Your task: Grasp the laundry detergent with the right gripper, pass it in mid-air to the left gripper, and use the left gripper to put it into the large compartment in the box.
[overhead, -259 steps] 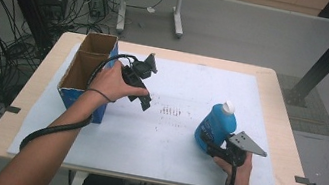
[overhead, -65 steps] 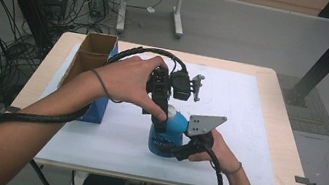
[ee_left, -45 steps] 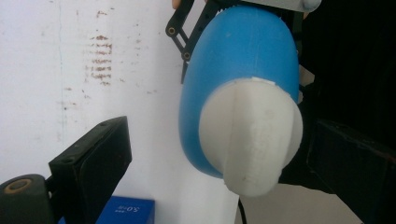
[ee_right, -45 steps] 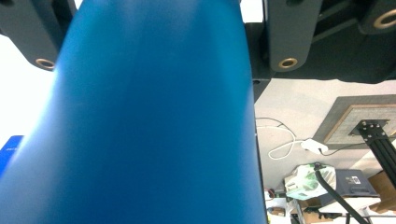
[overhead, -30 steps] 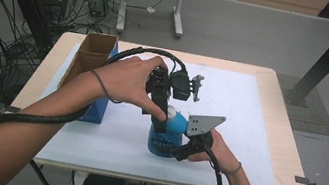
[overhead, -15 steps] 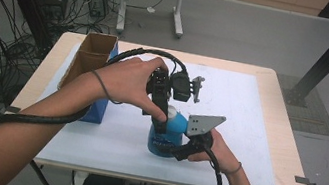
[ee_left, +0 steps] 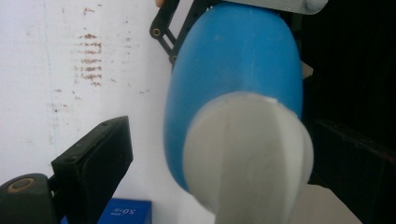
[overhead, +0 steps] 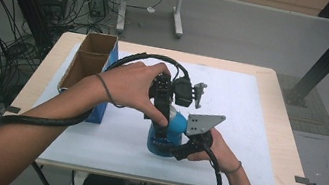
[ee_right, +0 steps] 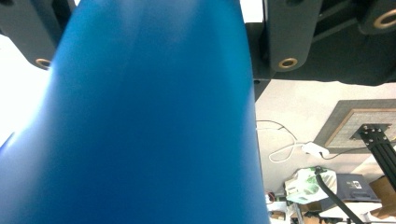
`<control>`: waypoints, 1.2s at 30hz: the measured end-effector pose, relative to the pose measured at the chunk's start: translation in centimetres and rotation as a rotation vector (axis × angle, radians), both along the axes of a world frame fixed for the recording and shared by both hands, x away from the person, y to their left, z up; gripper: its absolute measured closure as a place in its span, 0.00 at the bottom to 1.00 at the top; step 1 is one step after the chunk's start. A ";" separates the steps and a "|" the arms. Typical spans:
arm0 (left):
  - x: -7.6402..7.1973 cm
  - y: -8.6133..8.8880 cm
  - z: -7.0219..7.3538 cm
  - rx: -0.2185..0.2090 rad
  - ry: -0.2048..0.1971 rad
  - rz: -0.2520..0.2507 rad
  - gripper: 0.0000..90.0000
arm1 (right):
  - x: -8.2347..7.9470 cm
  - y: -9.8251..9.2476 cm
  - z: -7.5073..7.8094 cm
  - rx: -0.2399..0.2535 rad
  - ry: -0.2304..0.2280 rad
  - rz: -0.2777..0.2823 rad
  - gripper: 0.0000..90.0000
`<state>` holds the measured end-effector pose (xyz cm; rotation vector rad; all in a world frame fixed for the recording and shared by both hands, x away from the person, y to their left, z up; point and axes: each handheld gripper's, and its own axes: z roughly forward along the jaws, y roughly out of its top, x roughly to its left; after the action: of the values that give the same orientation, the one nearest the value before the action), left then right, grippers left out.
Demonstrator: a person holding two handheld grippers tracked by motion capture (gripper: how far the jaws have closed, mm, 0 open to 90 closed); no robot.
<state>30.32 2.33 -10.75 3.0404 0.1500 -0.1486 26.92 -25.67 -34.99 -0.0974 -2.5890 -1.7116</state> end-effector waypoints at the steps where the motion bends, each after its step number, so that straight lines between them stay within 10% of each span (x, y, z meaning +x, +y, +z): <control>1: 0.0 -0.1 0.0 0.001 0.001 -0.002 0.09 | 0.0 0.0 0.0 0.000 0.001 0.001 0.47; 36: -0.8 -0.7 -0.5 0.004 -0.031 -0.043 0.41 | -0.1 0.1 0.1 -0.002 -0.002 -0.004 0.47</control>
<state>29.47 1.61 -11.21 3.0497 0.0828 -0.1036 26.83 -25.59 -34.84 -0.1015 -2.5937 -1.7121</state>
